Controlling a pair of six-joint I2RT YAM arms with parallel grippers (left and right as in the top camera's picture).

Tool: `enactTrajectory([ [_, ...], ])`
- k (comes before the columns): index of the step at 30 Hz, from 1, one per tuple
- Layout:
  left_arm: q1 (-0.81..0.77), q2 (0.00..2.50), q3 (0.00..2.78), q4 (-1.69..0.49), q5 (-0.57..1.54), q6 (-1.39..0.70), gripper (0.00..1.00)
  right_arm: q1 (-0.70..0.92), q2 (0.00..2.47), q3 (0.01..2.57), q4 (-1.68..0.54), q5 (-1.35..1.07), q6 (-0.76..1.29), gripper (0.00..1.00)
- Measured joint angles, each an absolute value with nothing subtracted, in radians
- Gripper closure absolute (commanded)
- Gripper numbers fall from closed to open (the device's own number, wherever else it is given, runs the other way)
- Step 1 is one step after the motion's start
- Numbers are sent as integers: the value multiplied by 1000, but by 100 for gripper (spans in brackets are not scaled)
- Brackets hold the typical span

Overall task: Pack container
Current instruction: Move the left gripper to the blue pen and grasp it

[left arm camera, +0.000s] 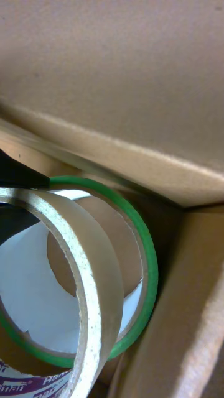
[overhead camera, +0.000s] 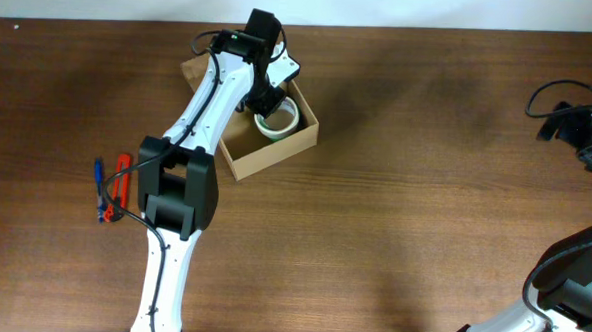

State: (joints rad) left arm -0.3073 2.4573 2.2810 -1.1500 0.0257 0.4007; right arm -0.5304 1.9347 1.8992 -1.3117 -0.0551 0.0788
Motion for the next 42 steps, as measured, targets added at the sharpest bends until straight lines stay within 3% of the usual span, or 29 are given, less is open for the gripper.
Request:
enactTrajectory([
  [5, -309, 2458, 2281, -1123, 25, 400, 96, -530, 1935, 1899, -1312, -55, 79, 1],
  [11, -311, 2458, 2282, -1126, 26, 389, 66, -530, 1935, 1899, -1312, -55, 79, 1],
  [21, -314, 2464, 2465, -1265, 22, 378, 63, -530, 1935, 1899, -1312, -55, 79, 1],
  [29, -318, 2437, 2761, -1449, -144, 353, 54, -530, 1935, 1899, -1312, -55, 79, 1],
  [36, -263, 2146, 2647, -1434, -244, 337, 41, -530, 1935, 1899, -1312, -55, 79, 1],
  [42, -4, 1762, 2360, -1420, -273, 253, 38, -530, 1935, 1899, -1312, -55, 79, 0],
])
